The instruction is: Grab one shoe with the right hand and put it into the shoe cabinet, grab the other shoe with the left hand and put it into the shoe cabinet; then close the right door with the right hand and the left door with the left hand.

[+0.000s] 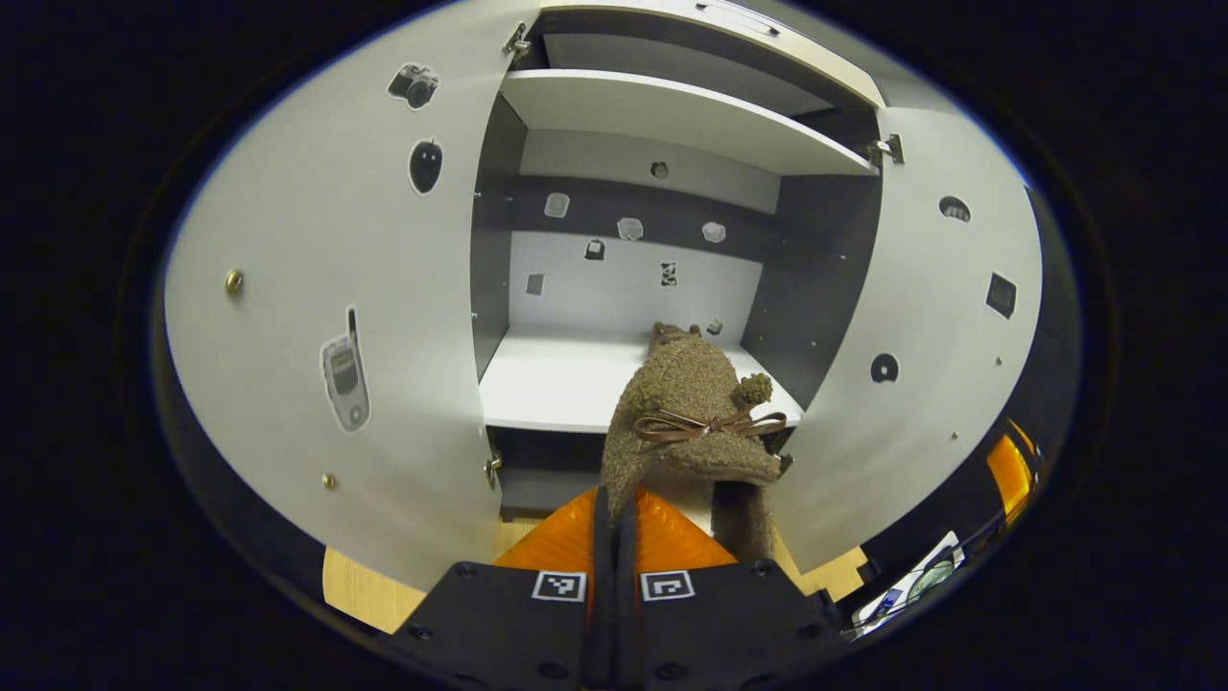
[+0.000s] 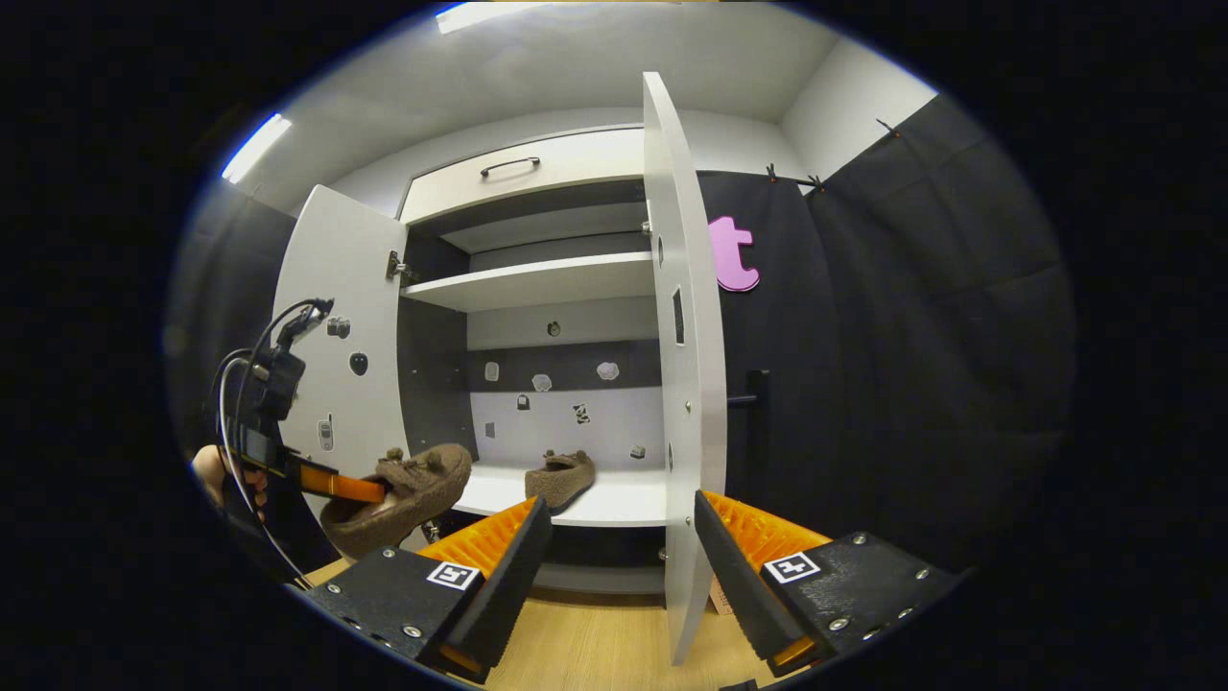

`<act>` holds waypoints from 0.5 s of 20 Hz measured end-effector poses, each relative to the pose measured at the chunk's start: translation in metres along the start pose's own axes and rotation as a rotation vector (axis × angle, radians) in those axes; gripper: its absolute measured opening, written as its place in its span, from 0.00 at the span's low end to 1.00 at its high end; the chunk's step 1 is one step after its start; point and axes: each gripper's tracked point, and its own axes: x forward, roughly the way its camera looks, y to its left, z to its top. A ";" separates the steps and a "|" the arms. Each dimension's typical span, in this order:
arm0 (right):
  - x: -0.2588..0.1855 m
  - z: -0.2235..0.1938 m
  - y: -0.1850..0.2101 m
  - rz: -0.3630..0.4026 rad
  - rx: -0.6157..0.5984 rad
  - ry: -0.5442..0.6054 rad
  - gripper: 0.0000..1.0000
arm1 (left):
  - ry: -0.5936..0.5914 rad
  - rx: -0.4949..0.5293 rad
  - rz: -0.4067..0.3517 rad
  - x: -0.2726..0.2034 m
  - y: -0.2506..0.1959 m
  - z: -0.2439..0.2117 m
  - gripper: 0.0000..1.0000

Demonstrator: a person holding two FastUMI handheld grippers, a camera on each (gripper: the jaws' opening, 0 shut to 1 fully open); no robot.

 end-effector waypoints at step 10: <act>-0.005 0.013 -0.021 -0.061 0.016 -0.025 0.92 | -0.039 -0.063 0.008 0.109 0.000 0.095 0.07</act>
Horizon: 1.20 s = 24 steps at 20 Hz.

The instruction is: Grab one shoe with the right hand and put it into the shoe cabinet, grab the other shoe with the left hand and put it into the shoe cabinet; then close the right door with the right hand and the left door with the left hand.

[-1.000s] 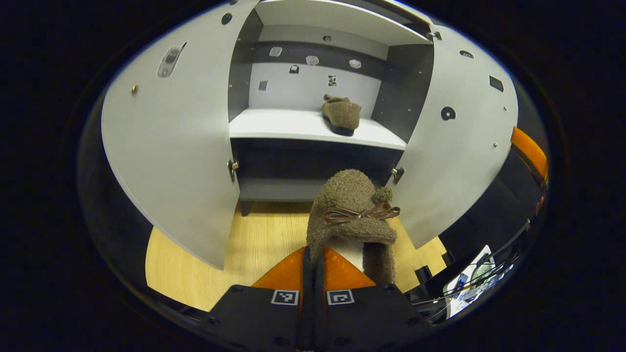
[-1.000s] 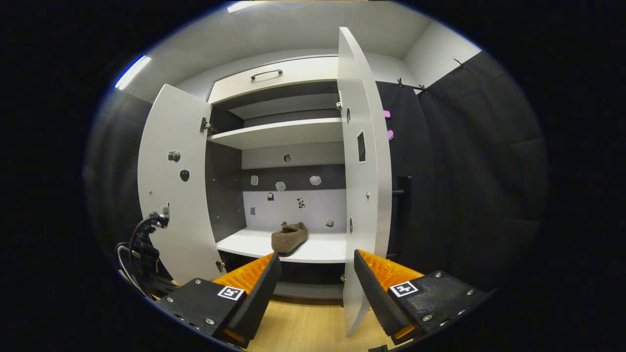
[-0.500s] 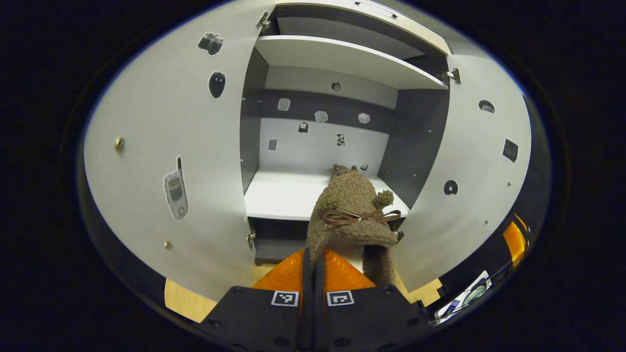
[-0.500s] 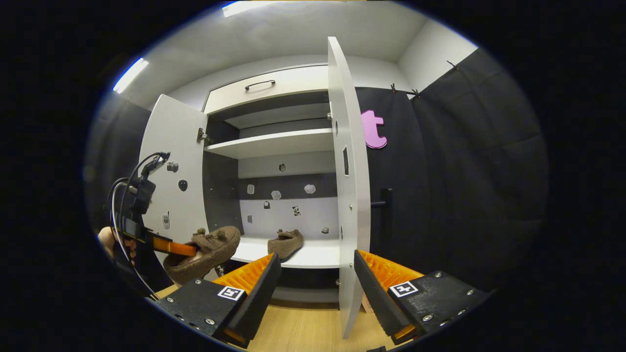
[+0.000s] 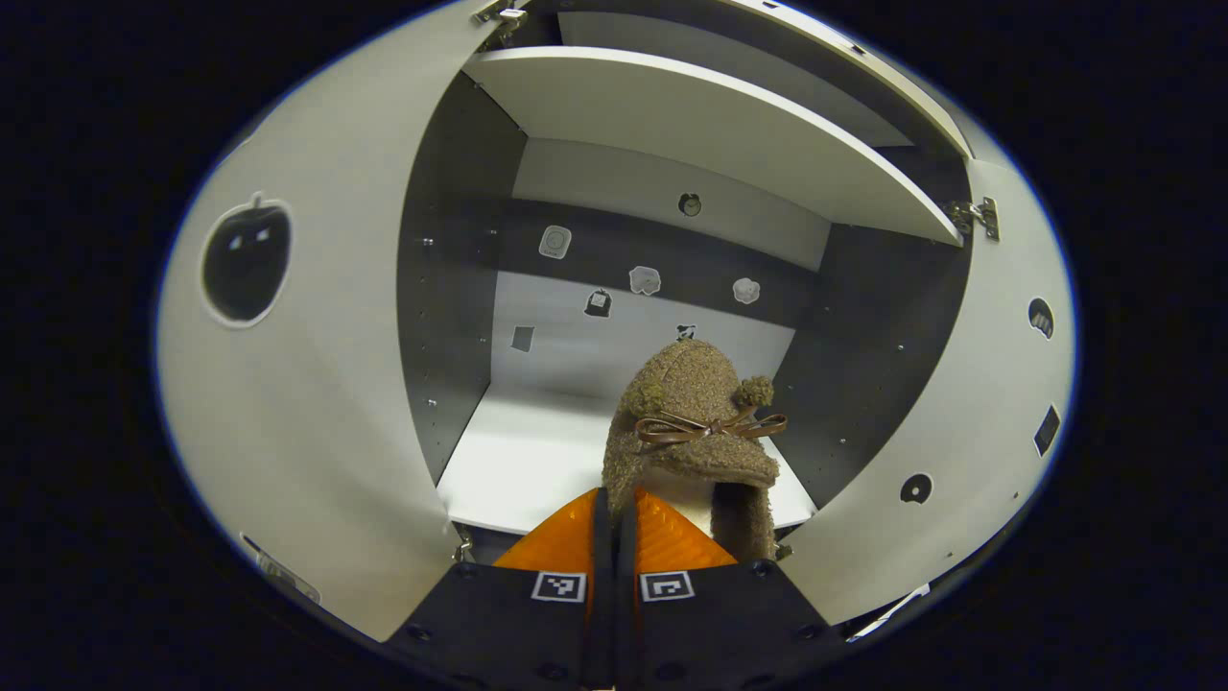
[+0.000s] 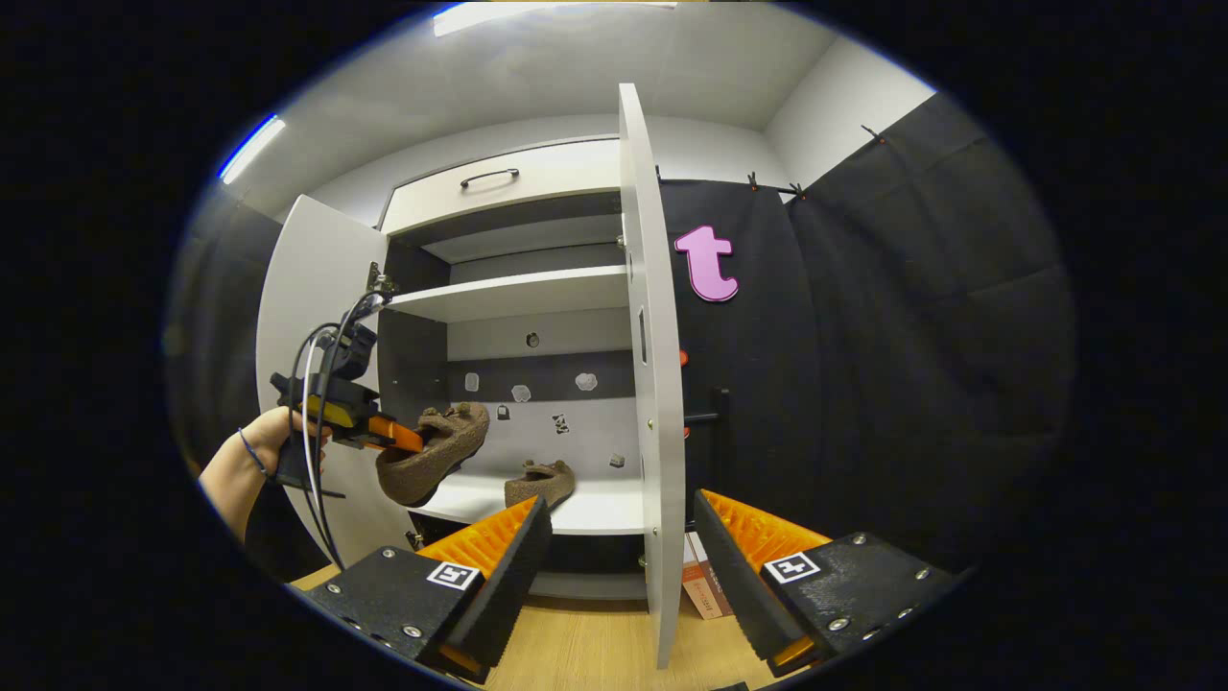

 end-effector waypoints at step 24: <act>-0.016 -0.013 -0.038 -0.183 0.007 0.031 0.92 | 0.211 -0.063 0.096 0.164 0.040 -0.052 0.26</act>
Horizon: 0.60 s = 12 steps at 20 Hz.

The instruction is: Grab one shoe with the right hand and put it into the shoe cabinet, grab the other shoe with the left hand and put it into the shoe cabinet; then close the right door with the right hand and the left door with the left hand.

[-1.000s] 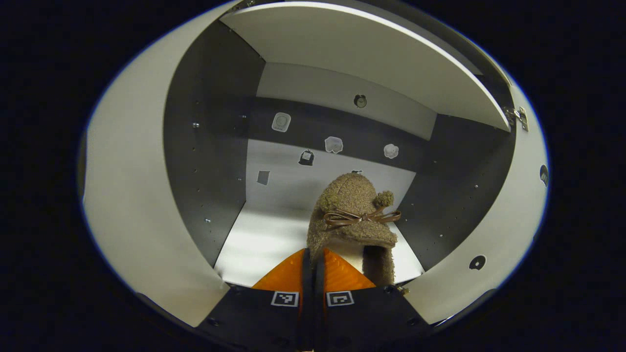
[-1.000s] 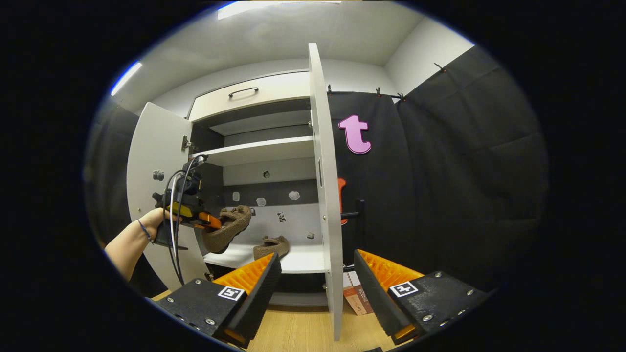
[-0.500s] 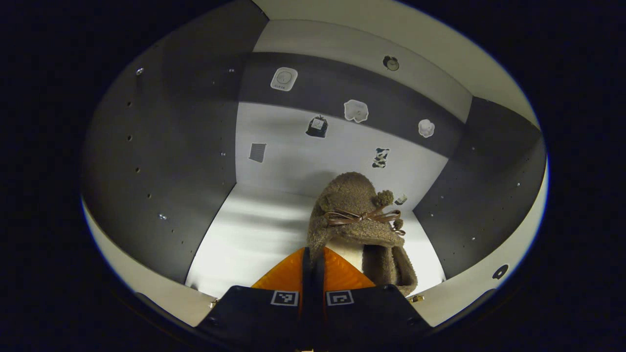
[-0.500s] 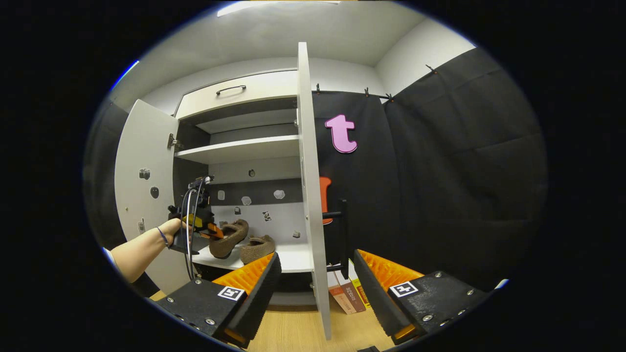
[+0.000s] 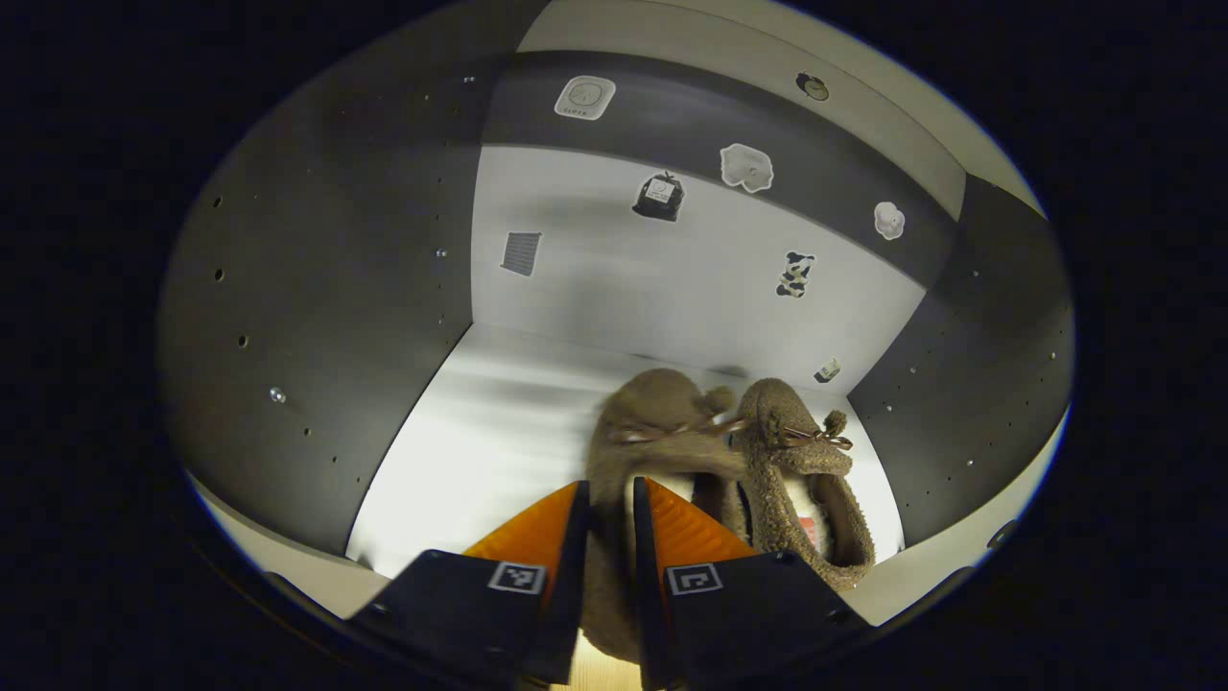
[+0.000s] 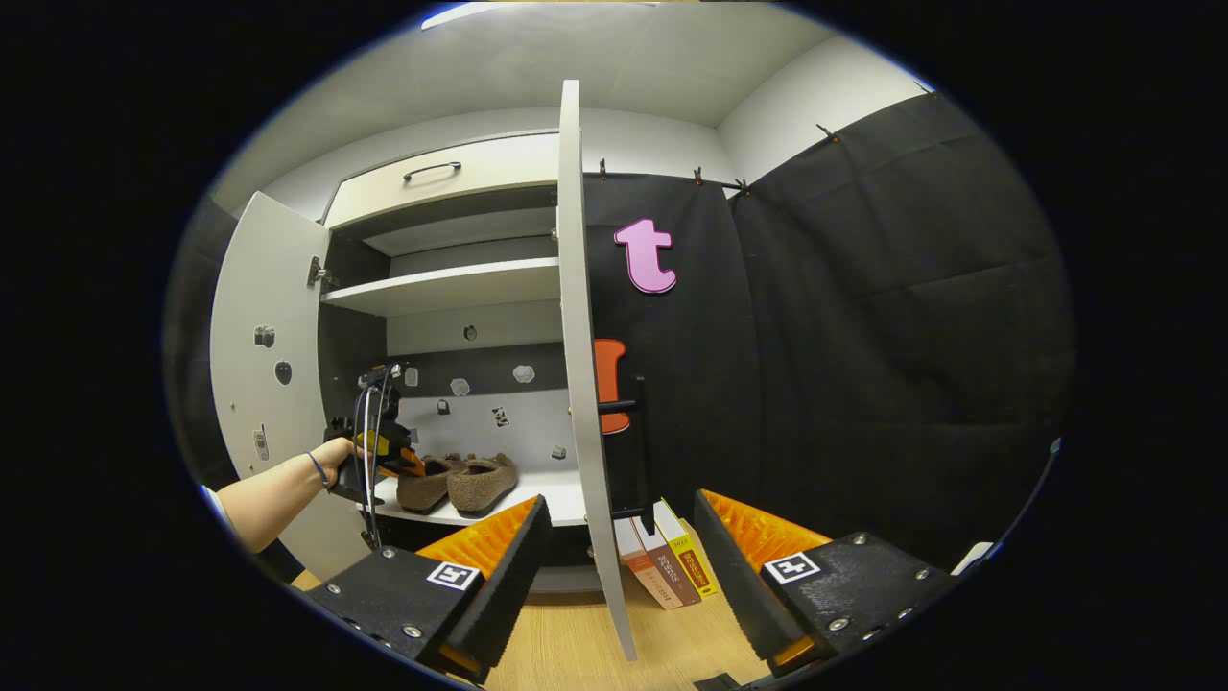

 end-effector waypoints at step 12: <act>-0.003 -0.012 -0.032 -0.014 -0.010 0.022 0.92 | -0.364 0.144 -0.060 -0.172 -0.042 0.067 0.97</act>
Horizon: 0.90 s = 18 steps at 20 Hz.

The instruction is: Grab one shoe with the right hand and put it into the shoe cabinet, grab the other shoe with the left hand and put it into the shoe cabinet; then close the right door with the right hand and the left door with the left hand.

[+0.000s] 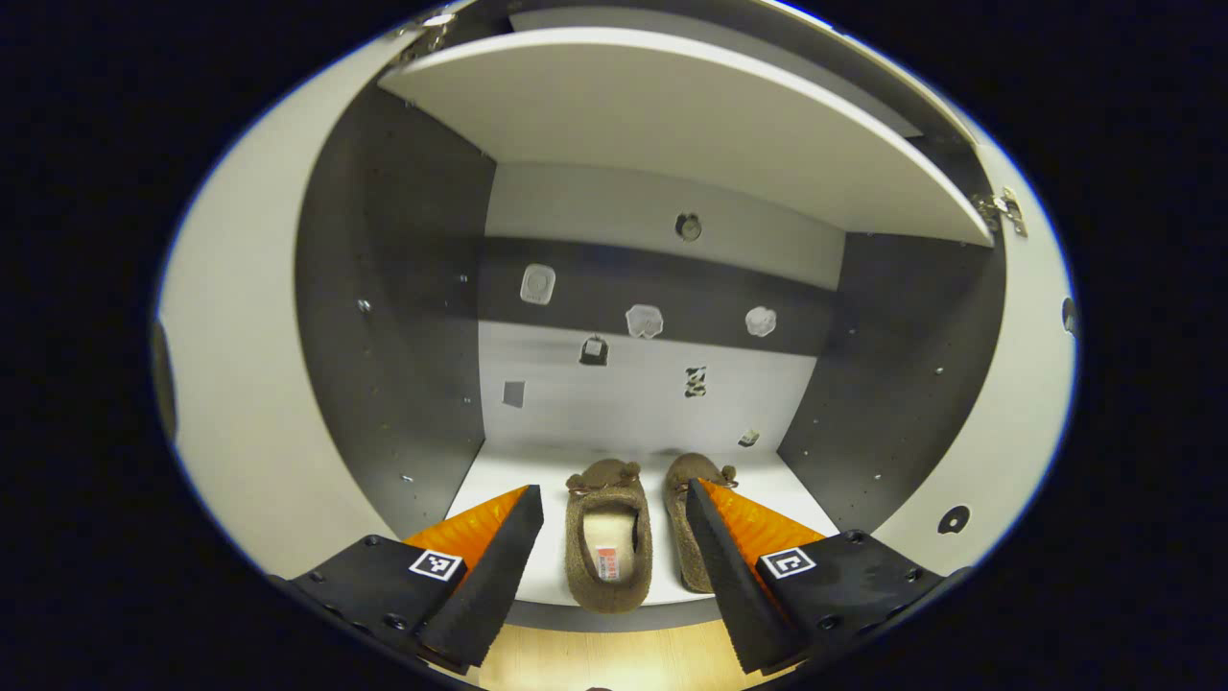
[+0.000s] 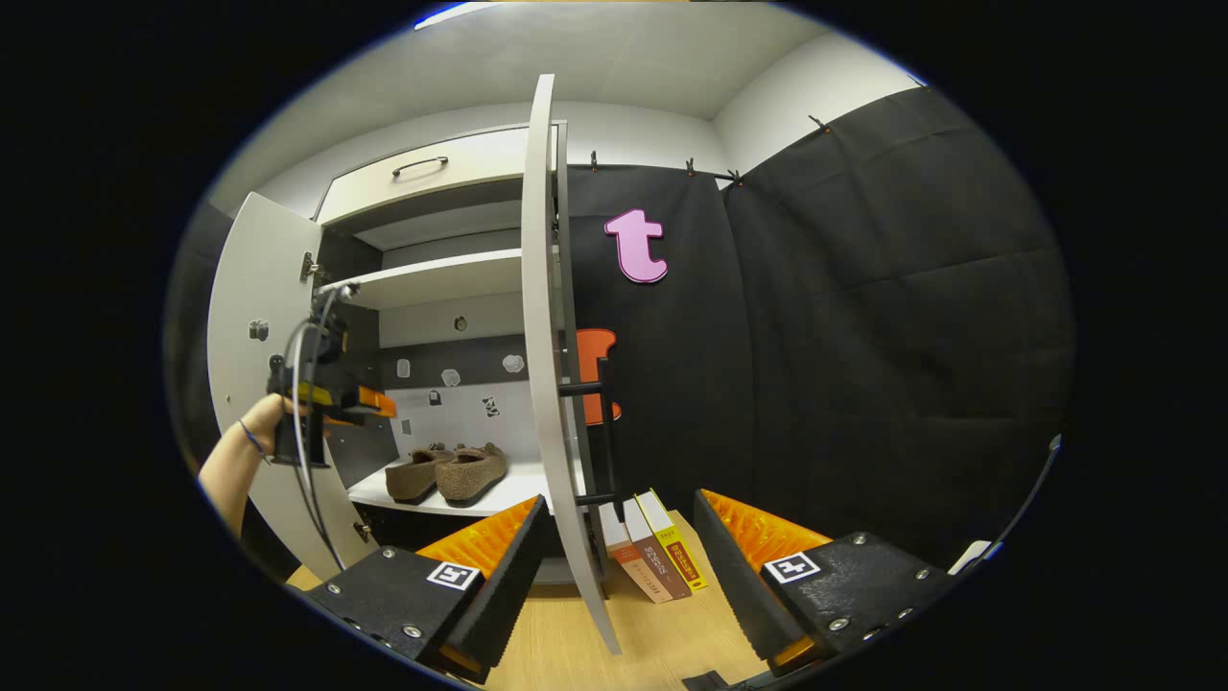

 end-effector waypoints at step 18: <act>0.060 -0.053 -0.062 -0.030 -0.066 0.045 0.92 | -0.340 0.074 0.106 -0.304 0.050 0.029 0.94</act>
